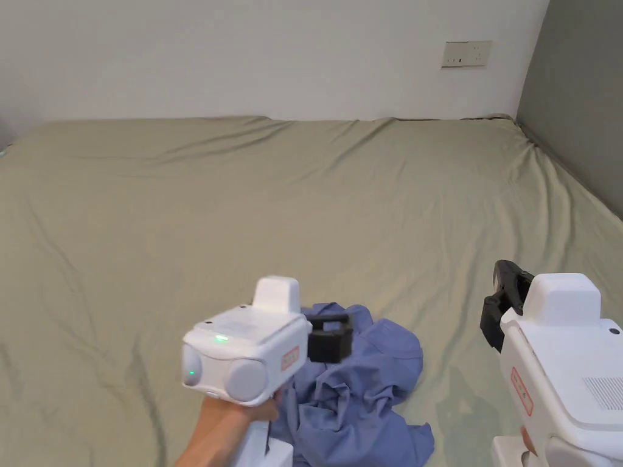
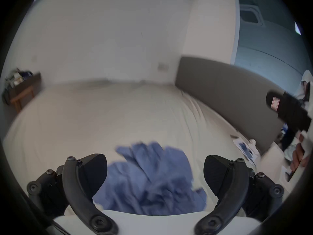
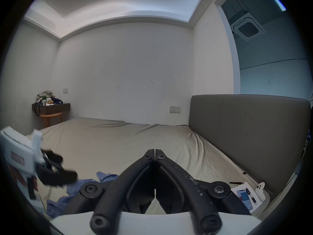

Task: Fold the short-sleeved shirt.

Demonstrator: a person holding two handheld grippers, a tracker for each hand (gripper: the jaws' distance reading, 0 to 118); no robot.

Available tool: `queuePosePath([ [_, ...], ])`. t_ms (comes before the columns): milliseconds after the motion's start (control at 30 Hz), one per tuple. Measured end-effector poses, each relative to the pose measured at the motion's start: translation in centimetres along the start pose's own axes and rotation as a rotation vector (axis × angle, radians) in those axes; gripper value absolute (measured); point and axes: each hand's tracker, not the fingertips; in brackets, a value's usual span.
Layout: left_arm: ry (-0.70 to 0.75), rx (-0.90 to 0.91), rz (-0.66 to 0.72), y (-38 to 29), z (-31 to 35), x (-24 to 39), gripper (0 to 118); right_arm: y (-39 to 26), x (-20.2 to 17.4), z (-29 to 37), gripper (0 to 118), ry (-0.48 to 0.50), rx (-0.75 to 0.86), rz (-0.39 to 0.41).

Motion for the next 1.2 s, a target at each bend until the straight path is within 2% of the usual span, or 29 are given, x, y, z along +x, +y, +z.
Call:
queuePosePath([
  [133,0.175,0.209,-0.082,1.6,4.0,-2.6,115,0.9,-0.8,0.3,1,0.006,0.031,-0.008],
  [300,0.338,0.354,-0.095,1.9,6.9,-5.7,115,1.5,-1.8,0.5,1,0.0,0.069,-0.006],
  [467,0.389,0.406,-0.069,1.3,8.4,-7.6,101,1.9,-2.4,0.7,1,-0.002,0.088,-0.009],
  [500,0.389,0.409,-0.067,1.2,8.7,-7.9,87,1.9,-2.5,0.7,1,0.0,0.09,-0.009],
  [600,0.397,0.391,-0.058,1.1,8.5,-8.3,0,2.0,-2.7,0.8,1,0.006,0.091,-0.008],
  [667,0.355,0.373,-0.069,1.0,9.0,-9.3,0,2.1,-2.8,0.9,1,0.01,0.091,-0.005],
  [833,0.379,0.307,-0.091,1.1,8.4,-8.5,0,2.0,-3.0,1.1,1,0.016,0.088,0.0],
  [900,0.381,0.193,-0.036,1.3,7.9,-9.0,0,1.9,-3.0,1.1,1,0.018,0.085,-0.002],
  [1000,0.297,-0.01,0.081,0.0,6.4,-9.6,0,1.7,-3.0,1.1,1,0.022,0.075,-0.002],
  [1200,0.227,-0.267,0.108,-7.0,4.7,-9.6,0,0.8,-3.0,0.7,1,0.033,0.053,-0.001],
])
